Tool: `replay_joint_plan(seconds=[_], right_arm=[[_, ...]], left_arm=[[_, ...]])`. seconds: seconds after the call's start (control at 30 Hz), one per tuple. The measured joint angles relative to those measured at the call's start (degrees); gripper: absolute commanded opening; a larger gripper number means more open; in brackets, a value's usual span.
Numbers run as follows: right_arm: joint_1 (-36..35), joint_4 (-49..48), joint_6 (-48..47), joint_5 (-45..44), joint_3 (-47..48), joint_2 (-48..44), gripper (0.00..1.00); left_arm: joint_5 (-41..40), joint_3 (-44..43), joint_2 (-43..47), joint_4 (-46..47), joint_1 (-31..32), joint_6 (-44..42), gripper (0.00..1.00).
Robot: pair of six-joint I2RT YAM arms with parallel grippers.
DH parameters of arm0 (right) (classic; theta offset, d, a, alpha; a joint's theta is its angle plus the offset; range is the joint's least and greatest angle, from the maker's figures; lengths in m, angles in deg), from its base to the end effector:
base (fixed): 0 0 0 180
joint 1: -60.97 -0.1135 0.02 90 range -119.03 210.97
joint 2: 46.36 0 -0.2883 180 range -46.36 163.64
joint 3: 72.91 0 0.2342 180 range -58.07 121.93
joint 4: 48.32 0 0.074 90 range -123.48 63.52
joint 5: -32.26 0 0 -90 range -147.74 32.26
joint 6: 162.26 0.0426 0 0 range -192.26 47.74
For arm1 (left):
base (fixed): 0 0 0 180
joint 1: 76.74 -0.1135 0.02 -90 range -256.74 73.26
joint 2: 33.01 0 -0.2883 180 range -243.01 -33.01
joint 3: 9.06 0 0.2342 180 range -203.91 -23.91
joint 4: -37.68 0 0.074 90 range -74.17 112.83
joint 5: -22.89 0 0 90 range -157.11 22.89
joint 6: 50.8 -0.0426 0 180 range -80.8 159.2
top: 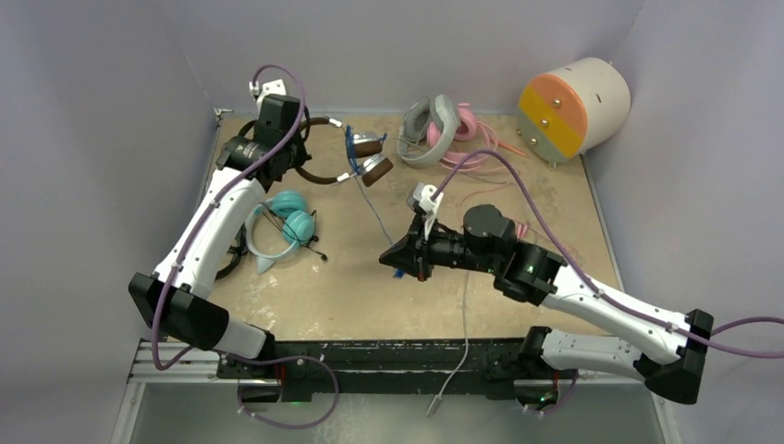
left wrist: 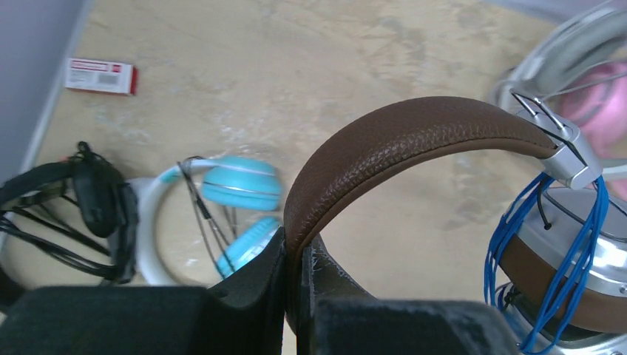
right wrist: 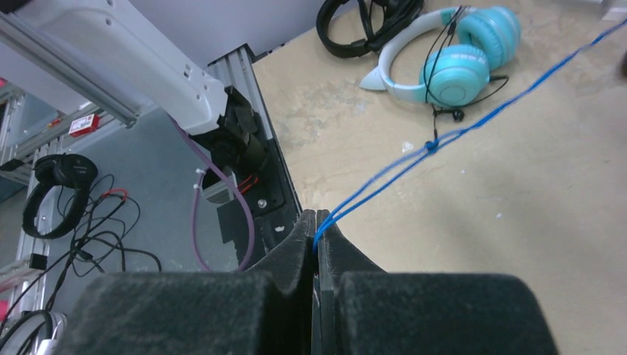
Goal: Wrap the headphones
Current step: Wrap the headphones cable around the headphones.
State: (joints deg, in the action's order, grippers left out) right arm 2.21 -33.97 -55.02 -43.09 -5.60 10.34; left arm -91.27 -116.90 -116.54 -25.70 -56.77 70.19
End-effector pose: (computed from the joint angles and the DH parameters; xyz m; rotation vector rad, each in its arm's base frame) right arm 0.0981 0.1825 0.3901 -0.8259 1.5780 1.1989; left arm 0.2772 -0.0822 0.4252 -0.4290 2.1410 -0.0254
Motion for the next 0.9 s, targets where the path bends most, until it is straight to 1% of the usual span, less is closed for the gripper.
replay_joint_plan(seconds=[0.13, 0.23, 0.3, 0.4, 0.5, 0.6, 0.77, 0.9], right_arm=[[0.0, 11.2, -3.6, -0.2, 11.2, 3.8, 0.0], [0.0, 18.3, -6.5, -1.1, 16.5, 6.2, 0.0], [0.0, 22.6, -8.5, -2.9, 19.6, 8.0, 0.0], [0.0, 26.2, -10.5, -5.7, 22.0, 9.5, 0.0], [0.5, 28.7, -12.3, -9.2, 23.6, 9.7, 0.0], [2.0, 29.7, -13.6, -11.2, 25.0, 9.6, 0.0], [7.0, 30.5, -15.0, -15.4, 25.5, 10.1, 0.0], [11.0, 29.7, -15.4, -18.2, 24.4, 11.4, 0.0]], left_arm=[[-4.2, 5.4, 0.3, 1.3, 0.7, -4.0, 0.0], [-7.7, 10.0, 0.9, 2.1, 2.7, -7.8, 0.0], [-10.4, 12.7, 1.7, 3.0, 4.8, -9.8, 0.0], [-14.1, 16.1, 3.0, 4.7, 9.1, -13.6, 0.0], [-15.5, 18.1, 3.8, 6.1, 12.8, -16.7, 0.0], [-14.2, 19.3, 3.8, 6.7, 15.4, -18.5, 0.0], [-8.0, 21.5, 3.8, 7.1, 19.1, -21.2, 0.0], [-4.3, 22.9, 3.8, 6.5, 24.1, -23.1, 0.0]])
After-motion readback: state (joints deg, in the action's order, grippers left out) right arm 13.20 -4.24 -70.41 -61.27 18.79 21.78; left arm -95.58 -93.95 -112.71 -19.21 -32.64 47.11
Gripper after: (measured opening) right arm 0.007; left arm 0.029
